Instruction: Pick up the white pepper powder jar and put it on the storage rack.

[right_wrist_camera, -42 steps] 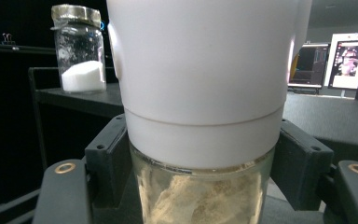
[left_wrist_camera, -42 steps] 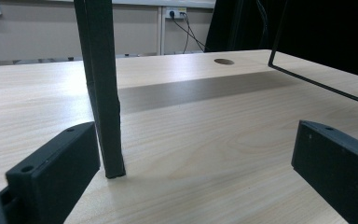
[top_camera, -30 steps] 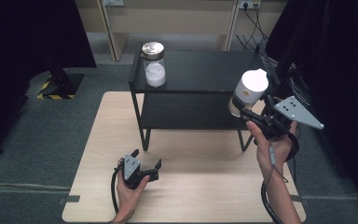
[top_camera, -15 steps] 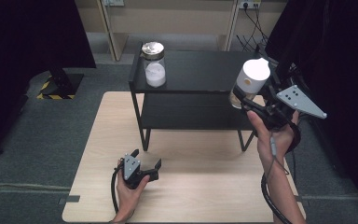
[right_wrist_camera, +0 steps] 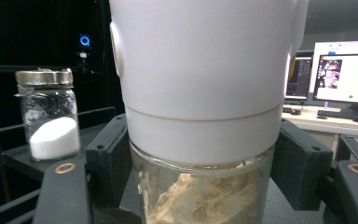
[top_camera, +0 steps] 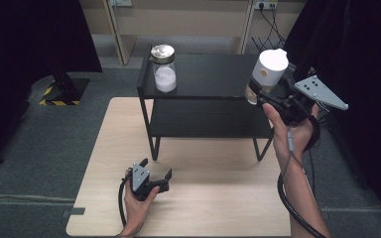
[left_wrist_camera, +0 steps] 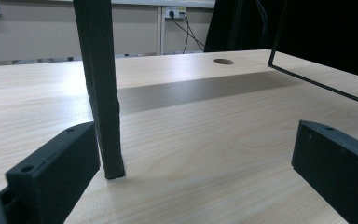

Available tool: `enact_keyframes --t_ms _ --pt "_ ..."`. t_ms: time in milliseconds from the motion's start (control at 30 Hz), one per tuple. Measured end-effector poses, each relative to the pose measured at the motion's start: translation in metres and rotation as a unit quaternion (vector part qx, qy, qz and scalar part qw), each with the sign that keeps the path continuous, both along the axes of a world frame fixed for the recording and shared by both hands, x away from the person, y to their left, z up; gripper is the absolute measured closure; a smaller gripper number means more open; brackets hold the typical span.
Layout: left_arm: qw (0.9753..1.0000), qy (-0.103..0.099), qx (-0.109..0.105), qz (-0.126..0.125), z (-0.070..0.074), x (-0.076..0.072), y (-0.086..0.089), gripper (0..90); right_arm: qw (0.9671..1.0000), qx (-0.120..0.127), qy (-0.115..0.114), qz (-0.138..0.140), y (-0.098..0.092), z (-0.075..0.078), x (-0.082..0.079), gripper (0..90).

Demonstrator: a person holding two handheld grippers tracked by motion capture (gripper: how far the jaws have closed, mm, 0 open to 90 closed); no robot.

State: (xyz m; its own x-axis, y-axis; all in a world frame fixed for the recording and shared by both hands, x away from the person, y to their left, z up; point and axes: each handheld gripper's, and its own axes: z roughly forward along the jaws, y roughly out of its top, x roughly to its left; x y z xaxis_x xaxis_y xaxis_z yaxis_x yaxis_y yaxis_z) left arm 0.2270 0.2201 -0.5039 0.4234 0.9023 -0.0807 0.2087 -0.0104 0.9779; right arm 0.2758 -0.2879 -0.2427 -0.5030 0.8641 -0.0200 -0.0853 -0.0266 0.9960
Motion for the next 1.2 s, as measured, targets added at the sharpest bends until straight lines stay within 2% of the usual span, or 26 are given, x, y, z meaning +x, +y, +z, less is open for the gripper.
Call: enact_keyframes --t_ms 267,467,767,1200 --pt "1.0 -0.001 0.001 -0.001 0.0 0.0 0.0 0.1 0.9997 -0.013 0.016 -0.015 0.008 0.011 0.013 30.3" --pt "1.0 -0.001 0.001 -0.002 0.0 0.0 0.0 0.1 0.9991 -0.016 0.027 -0.029 0.013 0.013 0.019 30.3" --pt "1.0 -0.002 0.001 -0.002 0.0 0.0 0.0 0.1 0.9986 -0.007 0.037 -0.036 0.021 0.016 0.028 30.3" --pt "1.0 -0.001 0.002 -0.002 0.0 0.001 0.0 0.1 0.9982 0.006 0.049 -0.033 0.02 0.016 0.034 29.8"
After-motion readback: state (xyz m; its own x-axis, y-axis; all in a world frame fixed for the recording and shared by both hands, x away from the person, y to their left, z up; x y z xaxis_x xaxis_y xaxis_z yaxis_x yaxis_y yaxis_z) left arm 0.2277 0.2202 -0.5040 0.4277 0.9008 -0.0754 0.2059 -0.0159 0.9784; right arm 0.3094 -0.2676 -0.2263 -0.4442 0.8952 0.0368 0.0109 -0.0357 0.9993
